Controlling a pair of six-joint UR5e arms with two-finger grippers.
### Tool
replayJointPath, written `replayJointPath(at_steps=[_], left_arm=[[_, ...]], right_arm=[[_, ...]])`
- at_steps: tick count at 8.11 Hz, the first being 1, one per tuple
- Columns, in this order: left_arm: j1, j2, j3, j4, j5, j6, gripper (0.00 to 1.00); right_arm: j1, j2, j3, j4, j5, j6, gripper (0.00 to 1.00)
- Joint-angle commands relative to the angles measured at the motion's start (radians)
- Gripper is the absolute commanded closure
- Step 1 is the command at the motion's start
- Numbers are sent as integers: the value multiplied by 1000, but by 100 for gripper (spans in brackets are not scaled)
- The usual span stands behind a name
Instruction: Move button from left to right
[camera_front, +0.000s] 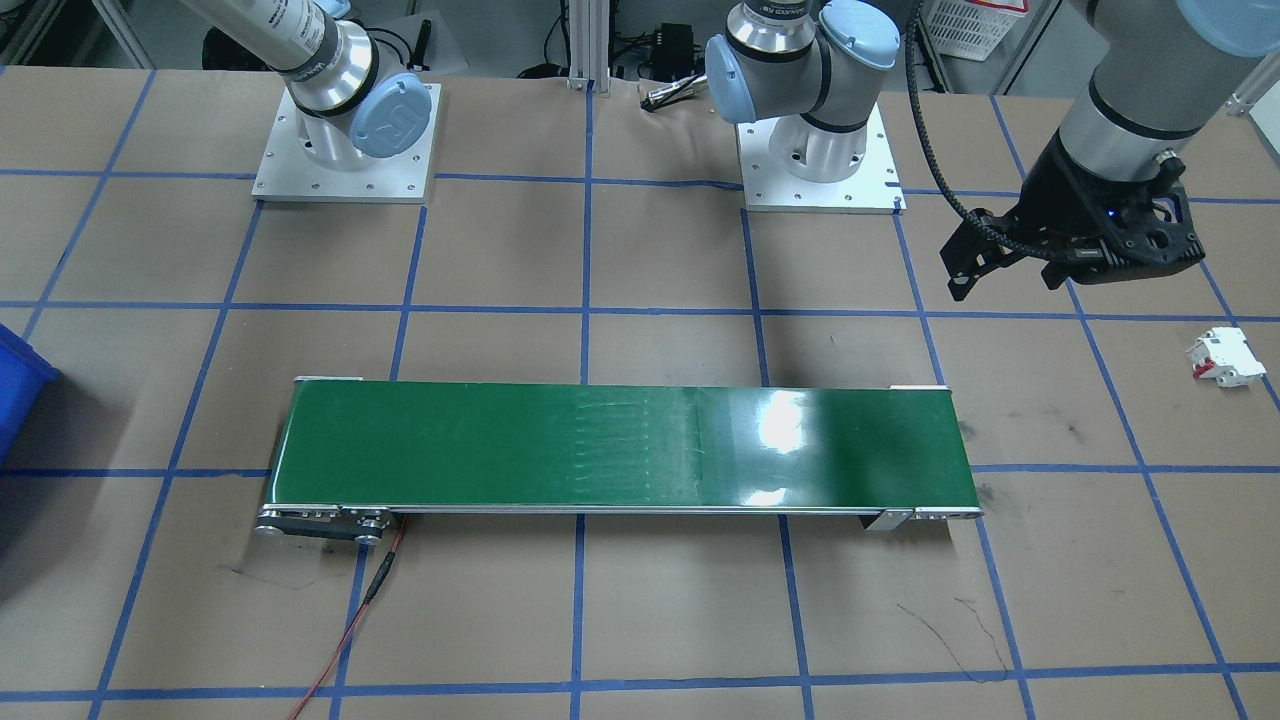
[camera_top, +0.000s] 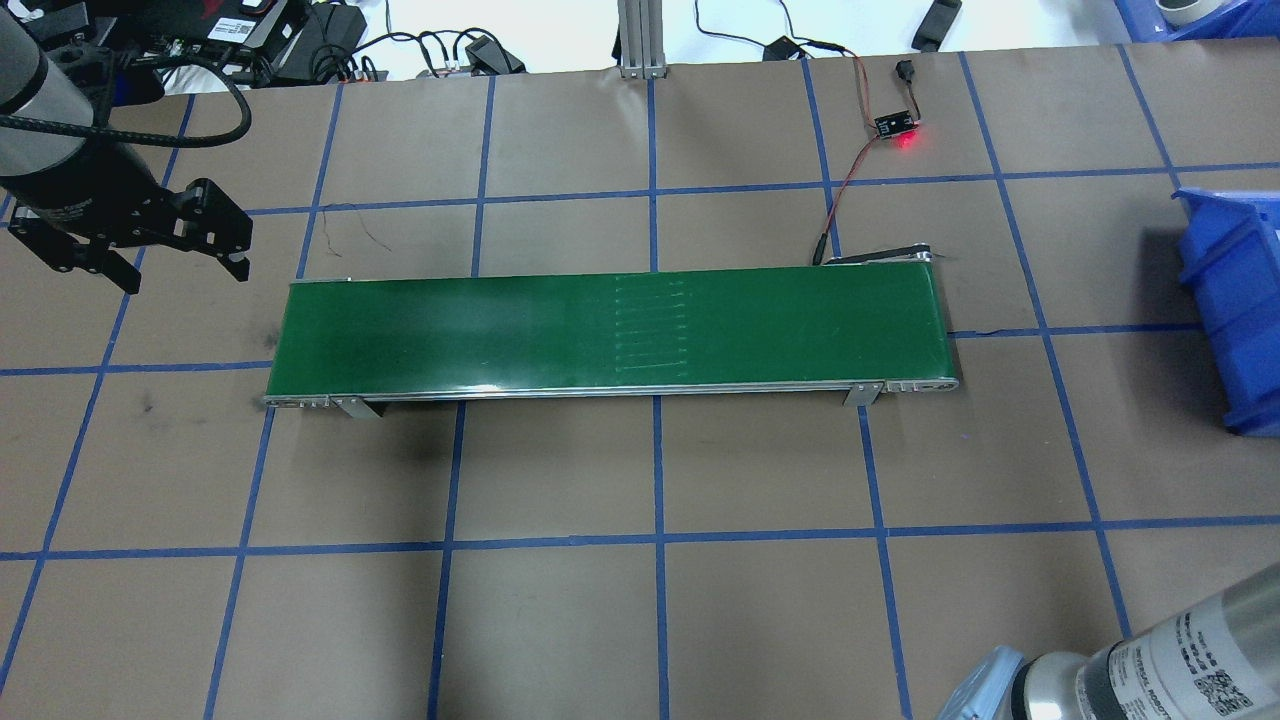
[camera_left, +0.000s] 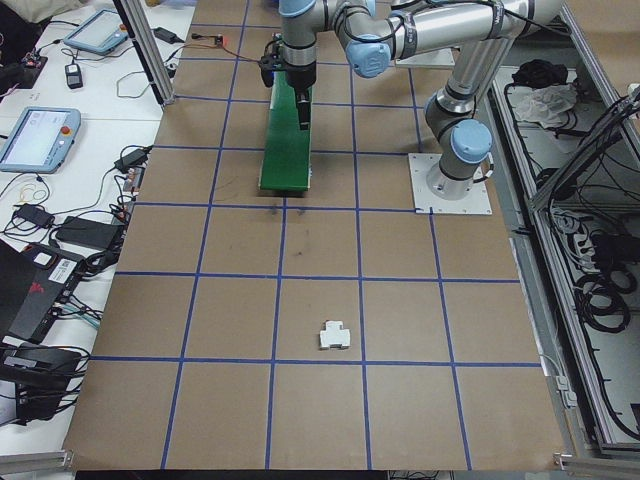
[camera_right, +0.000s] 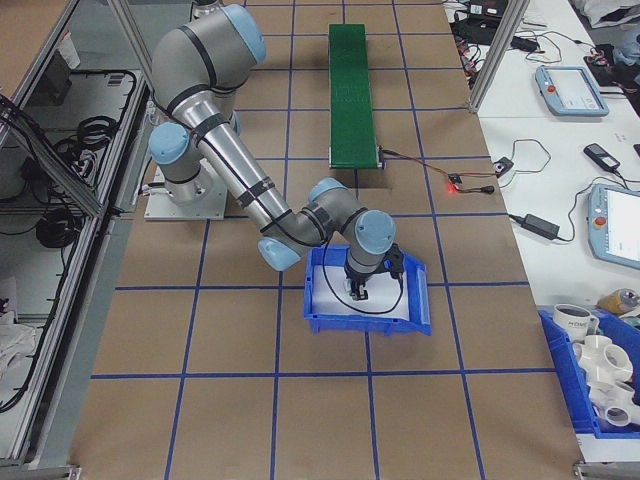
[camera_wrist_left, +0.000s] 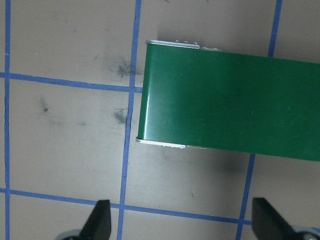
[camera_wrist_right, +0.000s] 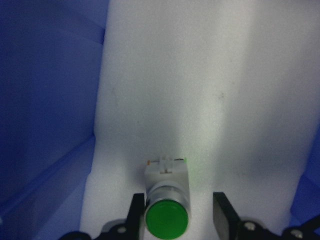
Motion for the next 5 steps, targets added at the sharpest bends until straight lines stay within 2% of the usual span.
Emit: replayJointPath(at_steps=[1,2,3,4,5], left_arm=[[0,-1,0,0,0,0,0],[0,-1,0,0,0,0,0],[0,-2,0,0,0,0,0],[0,-1,0,0,0,0,0],[0,-2,0,0,0,0,0]], right_arm=[[0,-6,10,-8,15,-38,15],[0,-18,8,-8,12,-38,8],[0,-34,8,-8,15,-32,5],[0,-90,10,3,13,-31,0],[0,-141,8,47,15,-14,0]])
